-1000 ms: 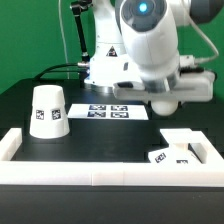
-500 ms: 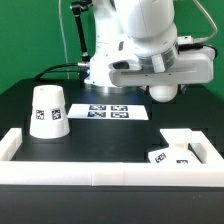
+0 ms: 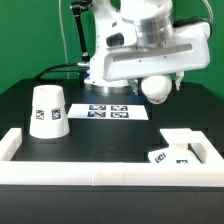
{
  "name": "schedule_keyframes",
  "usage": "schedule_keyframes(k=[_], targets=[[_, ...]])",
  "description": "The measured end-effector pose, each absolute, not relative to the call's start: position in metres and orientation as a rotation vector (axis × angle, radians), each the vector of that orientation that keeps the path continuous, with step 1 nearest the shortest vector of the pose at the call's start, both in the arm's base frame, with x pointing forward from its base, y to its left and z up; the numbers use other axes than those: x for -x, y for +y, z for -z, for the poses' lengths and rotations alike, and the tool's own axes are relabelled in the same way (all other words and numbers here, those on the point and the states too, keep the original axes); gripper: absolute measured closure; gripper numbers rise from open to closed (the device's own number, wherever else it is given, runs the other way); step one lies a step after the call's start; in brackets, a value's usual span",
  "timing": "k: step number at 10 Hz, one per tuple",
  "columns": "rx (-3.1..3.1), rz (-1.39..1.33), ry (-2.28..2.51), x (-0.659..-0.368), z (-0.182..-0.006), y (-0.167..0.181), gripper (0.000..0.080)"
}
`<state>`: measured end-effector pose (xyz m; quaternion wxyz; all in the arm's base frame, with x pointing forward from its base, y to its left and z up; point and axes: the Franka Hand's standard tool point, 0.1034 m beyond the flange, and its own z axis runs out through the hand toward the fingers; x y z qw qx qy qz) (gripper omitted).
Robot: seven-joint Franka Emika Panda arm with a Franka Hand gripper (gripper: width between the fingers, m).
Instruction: Assemble lamp
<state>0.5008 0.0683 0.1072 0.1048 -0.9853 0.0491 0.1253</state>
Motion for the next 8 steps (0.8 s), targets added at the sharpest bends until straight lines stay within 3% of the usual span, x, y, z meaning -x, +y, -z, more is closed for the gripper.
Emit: schedule_keyframes(k=[6,8], targets=[[3.004,0.309,0.130,-0.526,-0.111,0.052,0.0223],[3.010,0.591,0.000,-0.539,-0.125,0.061,0.0223]])
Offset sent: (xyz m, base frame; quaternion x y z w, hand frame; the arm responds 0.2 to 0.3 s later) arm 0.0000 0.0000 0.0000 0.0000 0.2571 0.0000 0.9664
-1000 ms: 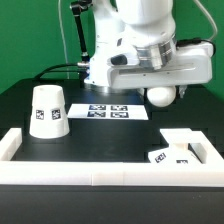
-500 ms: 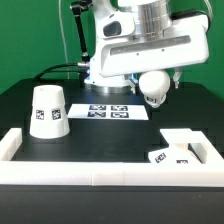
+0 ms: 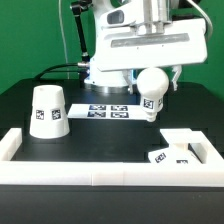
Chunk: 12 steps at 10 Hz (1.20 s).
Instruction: Assemble lamp
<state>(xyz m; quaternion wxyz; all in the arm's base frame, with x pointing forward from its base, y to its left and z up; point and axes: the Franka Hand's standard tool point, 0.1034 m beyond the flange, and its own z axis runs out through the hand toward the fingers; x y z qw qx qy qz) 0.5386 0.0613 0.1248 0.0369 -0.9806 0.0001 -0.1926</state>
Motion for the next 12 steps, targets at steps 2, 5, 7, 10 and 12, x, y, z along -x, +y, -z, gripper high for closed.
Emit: schedule_keyframes(k=[2,5,7,10,12], targets=[[2.970,0.853,-0.019,-0.546,-0.137,0.063,0.0223],[2.984,0.812,-0.016,-0.539,-0.122,0.061,0.0223],[2.968,0.822,-0.030,-0.559,-0.135,0.070,0.0223],[2.938,0.793,-0.022,-0.586,-0.157,0.094,0.0223],[2.946,0.784,-0.035,-0.583,-0.152,0.092,0.0223]])
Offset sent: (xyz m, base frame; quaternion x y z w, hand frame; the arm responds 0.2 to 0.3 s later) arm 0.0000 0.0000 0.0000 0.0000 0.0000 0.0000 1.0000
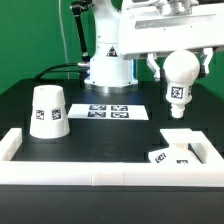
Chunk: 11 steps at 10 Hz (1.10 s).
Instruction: Assemble lamp
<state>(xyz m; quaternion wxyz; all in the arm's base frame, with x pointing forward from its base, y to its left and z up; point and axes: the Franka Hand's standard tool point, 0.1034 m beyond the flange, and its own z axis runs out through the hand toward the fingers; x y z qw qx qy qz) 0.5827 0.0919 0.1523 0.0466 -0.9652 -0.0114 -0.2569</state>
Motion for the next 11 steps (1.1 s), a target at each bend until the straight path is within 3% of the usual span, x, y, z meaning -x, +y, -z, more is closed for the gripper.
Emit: schedule_keyframes(k=[5,11], targets=[[2.944,0.830,-0.102,-0.616,-0.153,0.088,0.0223],[2.949,0.842,-0.143,-0.615,-0.143,0.090,0.0223]])
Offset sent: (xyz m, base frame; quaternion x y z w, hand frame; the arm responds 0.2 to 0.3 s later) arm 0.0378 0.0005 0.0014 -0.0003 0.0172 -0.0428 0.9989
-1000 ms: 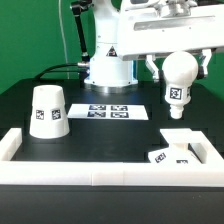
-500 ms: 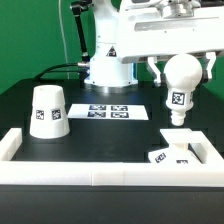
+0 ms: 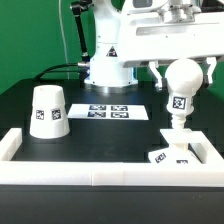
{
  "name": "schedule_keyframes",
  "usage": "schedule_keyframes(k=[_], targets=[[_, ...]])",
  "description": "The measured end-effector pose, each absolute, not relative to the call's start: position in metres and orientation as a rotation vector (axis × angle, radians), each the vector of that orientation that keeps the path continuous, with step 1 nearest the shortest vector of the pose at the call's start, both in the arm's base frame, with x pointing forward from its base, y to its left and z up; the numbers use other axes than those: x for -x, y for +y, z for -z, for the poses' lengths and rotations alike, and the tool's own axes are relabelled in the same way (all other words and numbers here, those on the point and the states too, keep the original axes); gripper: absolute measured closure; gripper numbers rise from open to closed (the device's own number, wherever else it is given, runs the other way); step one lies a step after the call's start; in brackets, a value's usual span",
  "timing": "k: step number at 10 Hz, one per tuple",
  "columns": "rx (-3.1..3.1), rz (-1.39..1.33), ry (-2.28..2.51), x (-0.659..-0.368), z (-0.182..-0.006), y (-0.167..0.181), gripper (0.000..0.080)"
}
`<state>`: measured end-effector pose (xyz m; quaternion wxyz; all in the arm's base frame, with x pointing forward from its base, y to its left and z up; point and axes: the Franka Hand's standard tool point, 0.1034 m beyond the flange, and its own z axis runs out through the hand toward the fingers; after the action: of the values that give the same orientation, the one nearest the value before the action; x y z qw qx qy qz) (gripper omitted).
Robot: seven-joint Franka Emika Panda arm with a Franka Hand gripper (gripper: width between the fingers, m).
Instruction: Assemble lamp
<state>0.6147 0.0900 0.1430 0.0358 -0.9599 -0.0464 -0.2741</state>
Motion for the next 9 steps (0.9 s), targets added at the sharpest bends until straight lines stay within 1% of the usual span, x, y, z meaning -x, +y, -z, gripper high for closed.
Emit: schedule_keyframes(k=[2,5,9], targets=[[2.950,0.842,-0.162,-0.618,-0.141,0.091,0.0223],[2.951,0.830,-0.167,-0.616,-0.136,0.094,0.0223],[2.956,0.818,-0.173,-0.611,-0.124,0.097,0.0223]])
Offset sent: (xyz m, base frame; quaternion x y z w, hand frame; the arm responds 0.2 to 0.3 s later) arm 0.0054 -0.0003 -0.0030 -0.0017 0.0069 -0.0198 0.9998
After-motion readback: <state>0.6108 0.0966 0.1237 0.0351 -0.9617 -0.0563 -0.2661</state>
